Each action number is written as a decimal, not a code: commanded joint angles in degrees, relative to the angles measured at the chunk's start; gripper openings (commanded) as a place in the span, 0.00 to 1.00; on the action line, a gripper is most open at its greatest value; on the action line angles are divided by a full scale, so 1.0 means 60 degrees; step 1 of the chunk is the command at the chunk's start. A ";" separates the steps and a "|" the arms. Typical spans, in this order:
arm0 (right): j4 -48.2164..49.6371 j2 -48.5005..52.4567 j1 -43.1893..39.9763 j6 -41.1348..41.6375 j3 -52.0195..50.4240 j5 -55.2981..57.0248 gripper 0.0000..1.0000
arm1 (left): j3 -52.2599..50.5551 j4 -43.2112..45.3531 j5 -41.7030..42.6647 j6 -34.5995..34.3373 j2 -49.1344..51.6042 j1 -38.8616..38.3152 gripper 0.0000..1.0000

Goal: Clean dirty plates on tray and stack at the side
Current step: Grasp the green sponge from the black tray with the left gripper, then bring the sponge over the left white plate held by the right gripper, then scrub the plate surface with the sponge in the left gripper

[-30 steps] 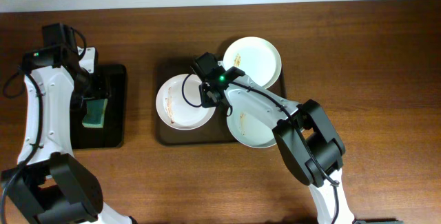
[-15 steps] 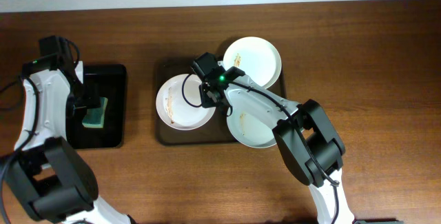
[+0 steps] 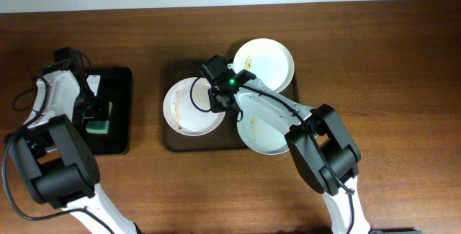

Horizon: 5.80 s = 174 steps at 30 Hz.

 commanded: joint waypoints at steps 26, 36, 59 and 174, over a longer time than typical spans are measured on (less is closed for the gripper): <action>-0.0044 0.0095 0.0000 0.0015 0.0091 0.0153 0.04 | 0.2062 -0.0816 0.1727 -0.0186 0.0681 -0.0470 0.01; -0.0047 0.0095 0.0000 0.0015 0.0091 0.0080 0.04 | 0.4728 -0.2667 0.1854 -0.1177 0.0688 -0.1341 0.01; -0.0036 0.0091 -0.0259 0.0015 0.0127 -0.0721 0.04 | 0.4656 -0.3388 0.2998 -0.2178 0.0688 -0.1880 0.01; 0.0131 0.0091 -0.0798 0.0011 0.0025 -0.1898 0.04 | 0.0204 0.4146 -0.1446 -0.2608 0.1399 -0.5490 0.01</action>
